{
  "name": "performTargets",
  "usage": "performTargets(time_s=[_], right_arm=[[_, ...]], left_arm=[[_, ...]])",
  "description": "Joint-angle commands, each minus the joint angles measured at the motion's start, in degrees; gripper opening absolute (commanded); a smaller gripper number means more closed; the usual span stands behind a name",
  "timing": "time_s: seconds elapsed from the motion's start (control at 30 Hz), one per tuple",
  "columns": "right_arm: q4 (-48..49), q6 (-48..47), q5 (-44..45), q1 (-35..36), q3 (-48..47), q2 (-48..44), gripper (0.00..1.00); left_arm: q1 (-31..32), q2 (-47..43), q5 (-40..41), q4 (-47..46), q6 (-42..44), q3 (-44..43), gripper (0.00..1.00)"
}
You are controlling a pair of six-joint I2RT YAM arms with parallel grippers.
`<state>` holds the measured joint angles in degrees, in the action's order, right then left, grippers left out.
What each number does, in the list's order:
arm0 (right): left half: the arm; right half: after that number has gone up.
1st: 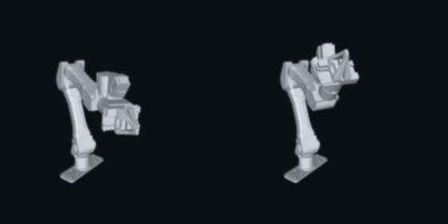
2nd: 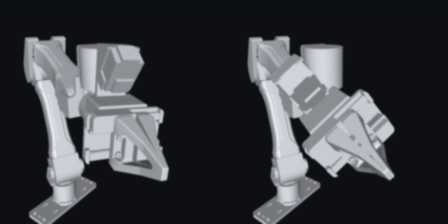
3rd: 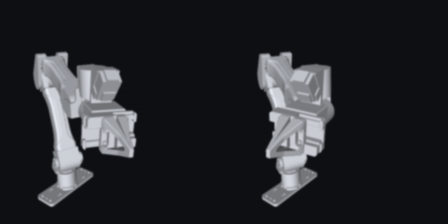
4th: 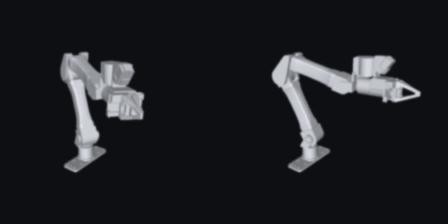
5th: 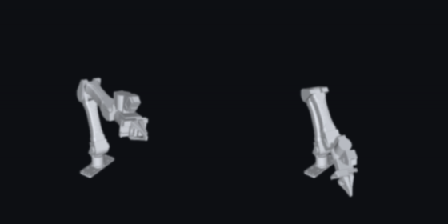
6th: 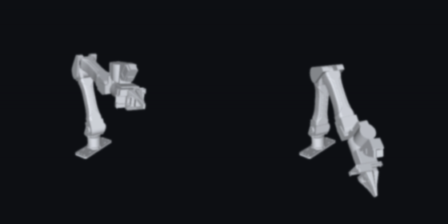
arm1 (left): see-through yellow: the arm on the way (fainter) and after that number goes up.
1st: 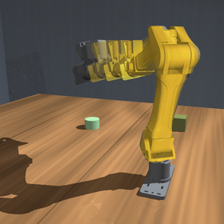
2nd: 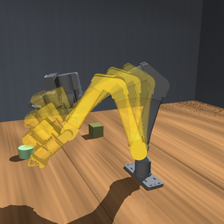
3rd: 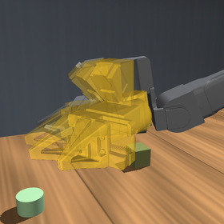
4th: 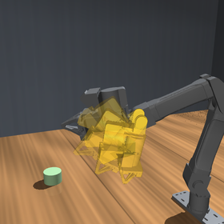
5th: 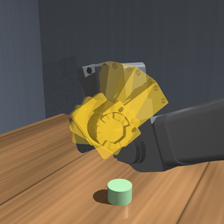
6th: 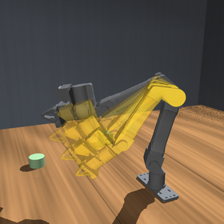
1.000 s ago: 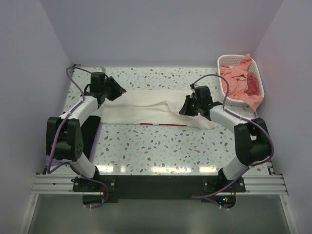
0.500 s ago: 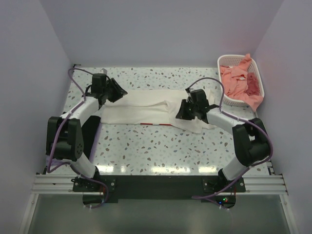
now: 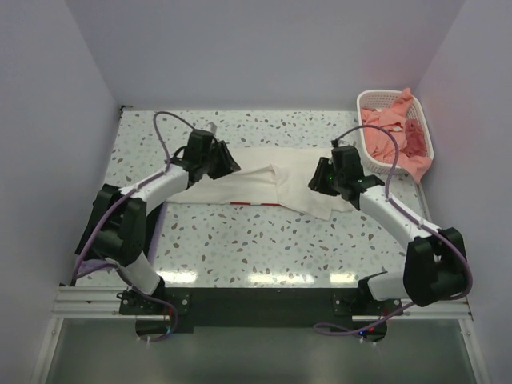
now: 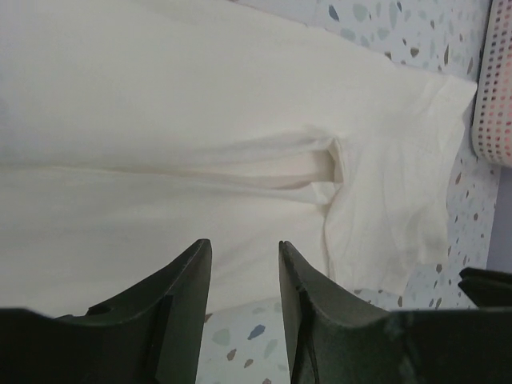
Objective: Fold and stack the t-shirts
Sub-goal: Fold the tshirt
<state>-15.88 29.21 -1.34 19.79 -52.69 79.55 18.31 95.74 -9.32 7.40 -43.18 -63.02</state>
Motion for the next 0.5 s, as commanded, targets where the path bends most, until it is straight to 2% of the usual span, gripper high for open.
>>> performTargets(time_s=[0.0,0.03,0.13,0.3,0.47], right_arm=[[-4.1,3.2,4.0,-4.7,4.0,-2.6,0.37],[-3.8,3.6,2.6,-7.7,5.0,-3.3,0.36],[-3.5,3.7,-0.1,-11.0,8.3,-4.8,0.34],[-3.4,5.1,-0.2,-11.3,13.0,-8.9,0.35],[-2.1,7.8,-0.5,-11.4,17.9,-12.2,0.41]], left_arm=[[6.8,1.3,1.3,-0.6,3.1,0.0,0.44],[9.5,2.3,1.6,-0.1,3.8,-0.3,0.44],[13.8,4.5,1.7,0.2,4.9,-1.1,0.44],[18.4,7.7,1.4,0.2,6.0,-2.8,0.45],[21.7,11.0,-0.4,-1.9,5.8,-4.2,0.47]])
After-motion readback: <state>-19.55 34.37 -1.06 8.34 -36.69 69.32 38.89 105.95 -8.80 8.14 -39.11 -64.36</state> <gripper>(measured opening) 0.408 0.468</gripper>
